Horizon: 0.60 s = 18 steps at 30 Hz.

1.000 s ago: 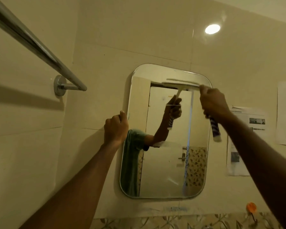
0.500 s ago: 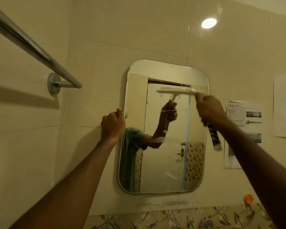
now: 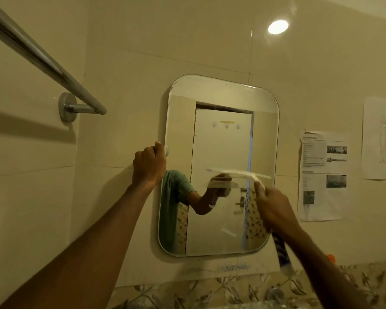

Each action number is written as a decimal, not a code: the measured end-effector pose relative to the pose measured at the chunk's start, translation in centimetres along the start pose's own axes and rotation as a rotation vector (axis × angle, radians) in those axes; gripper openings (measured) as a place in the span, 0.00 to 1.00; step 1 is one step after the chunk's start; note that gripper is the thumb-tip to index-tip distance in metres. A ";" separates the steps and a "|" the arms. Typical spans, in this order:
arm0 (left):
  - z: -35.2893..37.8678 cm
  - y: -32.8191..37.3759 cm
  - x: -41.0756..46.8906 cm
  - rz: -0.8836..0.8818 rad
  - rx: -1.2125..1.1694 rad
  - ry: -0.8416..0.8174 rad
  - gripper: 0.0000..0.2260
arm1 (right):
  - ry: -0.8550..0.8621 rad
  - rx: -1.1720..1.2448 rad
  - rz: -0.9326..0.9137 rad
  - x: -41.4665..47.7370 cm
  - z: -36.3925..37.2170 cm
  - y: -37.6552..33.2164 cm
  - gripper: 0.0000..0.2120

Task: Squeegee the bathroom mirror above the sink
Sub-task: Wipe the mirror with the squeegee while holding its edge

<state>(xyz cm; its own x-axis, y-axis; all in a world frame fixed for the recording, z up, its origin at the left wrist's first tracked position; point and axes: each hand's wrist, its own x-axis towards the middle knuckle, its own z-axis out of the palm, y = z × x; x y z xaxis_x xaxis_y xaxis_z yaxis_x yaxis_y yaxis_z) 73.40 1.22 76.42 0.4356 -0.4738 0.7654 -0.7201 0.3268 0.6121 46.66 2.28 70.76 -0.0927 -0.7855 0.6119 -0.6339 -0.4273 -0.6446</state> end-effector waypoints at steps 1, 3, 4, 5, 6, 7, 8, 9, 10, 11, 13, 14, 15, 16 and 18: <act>0.0 0.0 0.0 0.012 0.015 0.000 0.21 | 0.022 0.017 -0.004 1.6 -1.2 -1.2 0.23; -0.1 0.0 -0.1 0.026 0.032 0.003 0.18 | 0.104 0.035 -0.053 5.8 -4.1 -4.2 0.22; -0.2 0.0 -0.1 0.024 0.040 -0.003 0.18 | 0.134 0.042 -0.085 7.9 -5.6 -5.9 0.22; -0.3 0.0 -0.1 0.007 0.039 -0.006 0.19 | 0.157 0.042 -0.111 9.7 -7.0 -7.6 0.22; -0.4 0.1 -0.1 -0.011 0.033 -0.009 0.19 | 0.174 0.035 -0.125 11.2 -8.0 -9.0 0.22; -0.6 0.1 -0.1 -0.021 0.027 -0.014 0.19 | 0.183 0.026 -0.126 12.4 -8.9 -10.0 0.22; -0.6 0.1 0.0 -0.016 0.031 -0.021 0.18 | 0.180 0.020 -0.115 13.2 -9.4 -10.7 0.21; -0.6 0.2 -0.1 0.000 0.043 -0.026 0.17 | 0.165 0.012 -0.100 13.5 -9.7 -11.0 0.20; -0.7 0.2 0.0 0.009 0.050 -0.029 0.16 | 0.140 0.001 -0.090 13.6 -9.7 -11.0 0.20; -0.6 0.2 -0.1 0.014 0.059 -0.028 0.16 | 0.114 -0.013 -0.082 13.3 -9.6 -10.9 0.19; -0.5 0.3 -0.1 0.024 0.080 -0.015 0.17 | 0.079 -0.041 -0.068 12.4 -8.9 -9.9 0.19; -0.4 0.3 -0.2 0.021 0.075 -0.012 0.17 | 0.062 -0.051 -0.063 11.7 -8.4 -9.2 0.19; -0.5 0.6 -0.3 0.022 0.068 -0.014 0.17 | 0.046 -0.055 -0.063 10.8 -7.7 -8.2 0.19; -0.6 0.6 -0.4 0.007 0.054 -0.020 0.16 | 0.033 -0.054 -0.067 9.7 -6.9 -7.0 0.20; -0.6 0.8 -0.4 -0.009 0.052 -0.024 0.17 | 0.007 -0.059 -0.071 7.2 -4.7 -4.3 0.22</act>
<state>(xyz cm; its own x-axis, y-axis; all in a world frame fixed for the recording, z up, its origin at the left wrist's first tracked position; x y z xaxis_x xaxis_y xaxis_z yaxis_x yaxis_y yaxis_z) 73.01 2.19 76.67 0.4295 -0.4958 0.7548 -0.7439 0.2795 0.6070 45.12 0.56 80.12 -0.0510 -0.7506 0.6588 -0.6836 -0.4547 -0.5709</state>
